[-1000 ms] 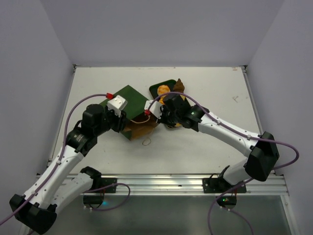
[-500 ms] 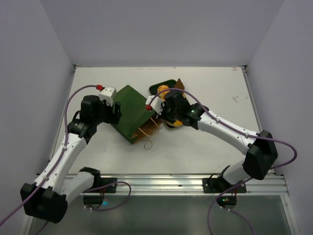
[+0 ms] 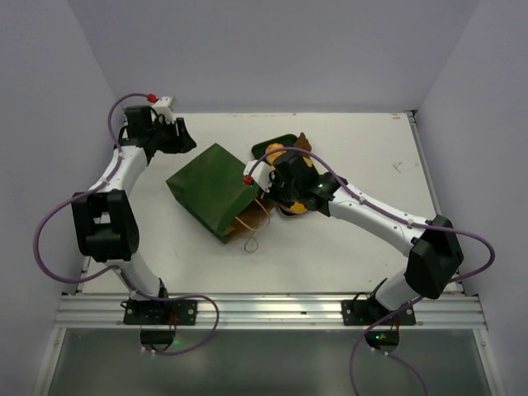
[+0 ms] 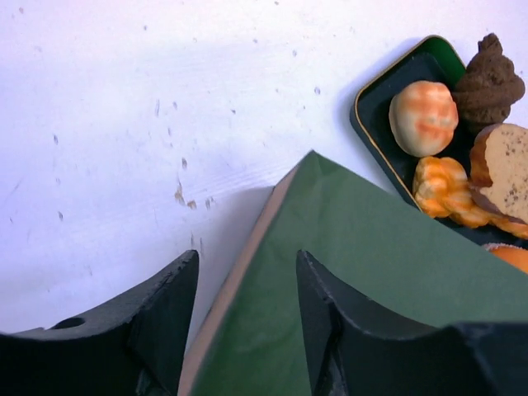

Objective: Take the fake bread out of the paper bag

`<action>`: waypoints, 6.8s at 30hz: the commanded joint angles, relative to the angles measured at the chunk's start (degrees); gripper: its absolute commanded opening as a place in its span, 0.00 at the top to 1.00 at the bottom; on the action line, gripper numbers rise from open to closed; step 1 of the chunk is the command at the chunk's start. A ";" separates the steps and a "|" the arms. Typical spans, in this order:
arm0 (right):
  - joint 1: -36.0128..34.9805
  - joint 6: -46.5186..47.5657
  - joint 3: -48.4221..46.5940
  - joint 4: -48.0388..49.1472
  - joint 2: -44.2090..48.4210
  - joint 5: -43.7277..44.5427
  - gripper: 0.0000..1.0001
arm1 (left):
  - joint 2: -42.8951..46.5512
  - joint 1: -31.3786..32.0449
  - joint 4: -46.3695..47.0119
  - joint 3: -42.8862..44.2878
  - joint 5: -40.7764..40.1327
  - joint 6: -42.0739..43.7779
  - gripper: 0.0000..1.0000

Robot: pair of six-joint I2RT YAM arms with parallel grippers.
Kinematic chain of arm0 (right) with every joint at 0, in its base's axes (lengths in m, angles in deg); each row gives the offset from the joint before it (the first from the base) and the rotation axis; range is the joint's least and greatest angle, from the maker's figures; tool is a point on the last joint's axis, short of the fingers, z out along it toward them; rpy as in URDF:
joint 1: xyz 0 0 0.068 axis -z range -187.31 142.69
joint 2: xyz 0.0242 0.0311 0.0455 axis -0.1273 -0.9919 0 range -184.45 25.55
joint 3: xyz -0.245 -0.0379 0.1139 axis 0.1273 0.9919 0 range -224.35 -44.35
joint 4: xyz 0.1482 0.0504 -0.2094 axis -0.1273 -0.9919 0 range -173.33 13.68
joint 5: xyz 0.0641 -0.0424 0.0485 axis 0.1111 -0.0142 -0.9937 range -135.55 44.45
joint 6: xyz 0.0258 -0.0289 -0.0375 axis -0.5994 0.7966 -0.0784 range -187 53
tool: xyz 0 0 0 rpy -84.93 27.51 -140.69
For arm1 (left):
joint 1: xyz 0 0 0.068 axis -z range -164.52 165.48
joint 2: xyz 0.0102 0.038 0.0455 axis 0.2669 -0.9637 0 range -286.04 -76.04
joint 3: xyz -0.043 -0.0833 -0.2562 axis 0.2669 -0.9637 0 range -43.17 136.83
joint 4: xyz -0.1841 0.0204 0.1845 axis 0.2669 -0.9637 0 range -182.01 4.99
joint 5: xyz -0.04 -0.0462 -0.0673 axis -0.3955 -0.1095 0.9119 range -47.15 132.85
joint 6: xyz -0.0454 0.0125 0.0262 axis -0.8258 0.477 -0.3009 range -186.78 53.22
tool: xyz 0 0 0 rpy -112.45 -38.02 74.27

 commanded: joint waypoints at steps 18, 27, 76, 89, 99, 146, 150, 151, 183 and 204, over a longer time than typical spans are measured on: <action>0.84 -1.60 -3.40 3.12 -1.29 -2.71 0.73 | -10.26 -1.28 -3.41 5.66 8.66 4.33 0.62; 0.93 -1.60 -3.40 2.94 -1.29 -2.97 0.73 | -10.79 -1.28 -3.59 5.13 7.25 4.60 0.73; 1.72 -2.47 -3.93 2.94 -3.48 -0.69 0.74 | 5.99 -1.28 2.91 -2.77 18.85 -3.05 1.00; 3.30 -2.83 -3.22 3.03 -6.91 0.98 0.74 | 11.97 -2.51 10.65 -12.53 19.64 -7.36 1.00; 3.30 -3.09 -2.61 2.95 -5.42 -4.29 0.75 | 14.87 -10.86 10.83 -11.13 22.19 -7.62 1.00; -5.05 -6.26 -6.92 10.85 0.47 -7.64 0.81 | 1.68 -7.79 3.78 7.69 21.66 -5.24 1.00; -4.78 -6.43 -7.09 10.94 -0.23 -6.93 0.81 | 2.84 -7.61 2.32 6.71 15.55 -2.98 1.00; -4.78 -6.78 -7.44 10.94 -0.58 -7.45 0.81 | -1.08 -7.61 -3.18 7.58 15.08 -1.74 1.00; -4.61 -6.43 -7.18 9.80 -5.77 -5.52 0.81 | 8.63 -12.44 -8.95 -9.62 4.86 -1.82 0.23; -4.61 -5.73 -6.48 9.54 -6.56 -6.05 0.82 | -0.25 -18.24 -4.38 -9.46 21.23 0.29 0.27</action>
